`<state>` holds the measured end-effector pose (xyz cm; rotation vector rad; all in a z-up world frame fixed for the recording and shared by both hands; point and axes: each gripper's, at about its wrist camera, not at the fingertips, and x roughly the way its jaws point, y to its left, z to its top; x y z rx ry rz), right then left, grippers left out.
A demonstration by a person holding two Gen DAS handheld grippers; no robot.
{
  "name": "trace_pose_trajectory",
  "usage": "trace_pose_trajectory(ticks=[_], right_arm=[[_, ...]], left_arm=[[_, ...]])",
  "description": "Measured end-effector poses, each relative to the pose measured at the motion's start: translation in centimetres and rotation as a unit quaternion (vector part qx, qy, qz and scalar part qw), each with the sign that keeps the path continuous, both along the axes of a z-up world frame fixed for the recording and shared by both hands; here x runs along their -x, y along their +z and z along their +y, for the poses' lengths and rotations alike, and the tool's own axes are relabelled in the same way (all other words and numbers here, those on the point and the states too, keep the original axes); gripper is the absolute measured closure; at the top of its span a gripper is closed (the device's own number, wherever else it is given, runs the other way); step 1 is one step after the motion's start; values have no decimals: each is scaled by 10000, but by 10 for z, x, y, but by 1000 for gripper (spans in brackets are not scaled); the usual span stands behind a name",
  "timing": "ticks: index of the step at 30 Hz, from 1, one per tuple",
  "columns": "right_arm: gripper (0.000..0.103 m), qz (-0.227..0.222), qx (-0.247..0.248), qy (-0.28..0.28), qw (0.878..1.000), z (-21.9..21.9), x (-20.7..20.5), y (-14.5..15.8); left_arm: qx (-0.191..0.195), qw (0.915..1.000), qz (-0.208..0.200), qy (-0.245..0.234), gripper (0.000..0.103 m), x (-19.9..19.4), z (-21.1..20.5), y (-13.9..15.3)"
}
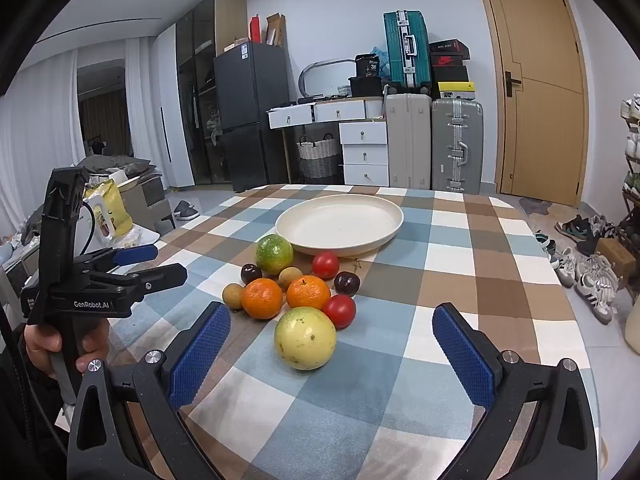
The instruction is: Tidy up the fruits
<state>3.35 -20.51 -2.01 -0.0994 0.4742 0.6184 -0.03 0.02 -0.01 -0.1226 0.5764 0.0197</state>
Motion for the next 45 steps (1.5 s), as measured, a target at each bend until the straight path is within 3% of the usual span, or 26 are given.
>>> trace_pose_trajectory(ticks=[45], right_arm=[[0,-35,-48,1,10000,-1,0,0]], left_arm=[[-57,10000,25,28,1,0,-1,0]])
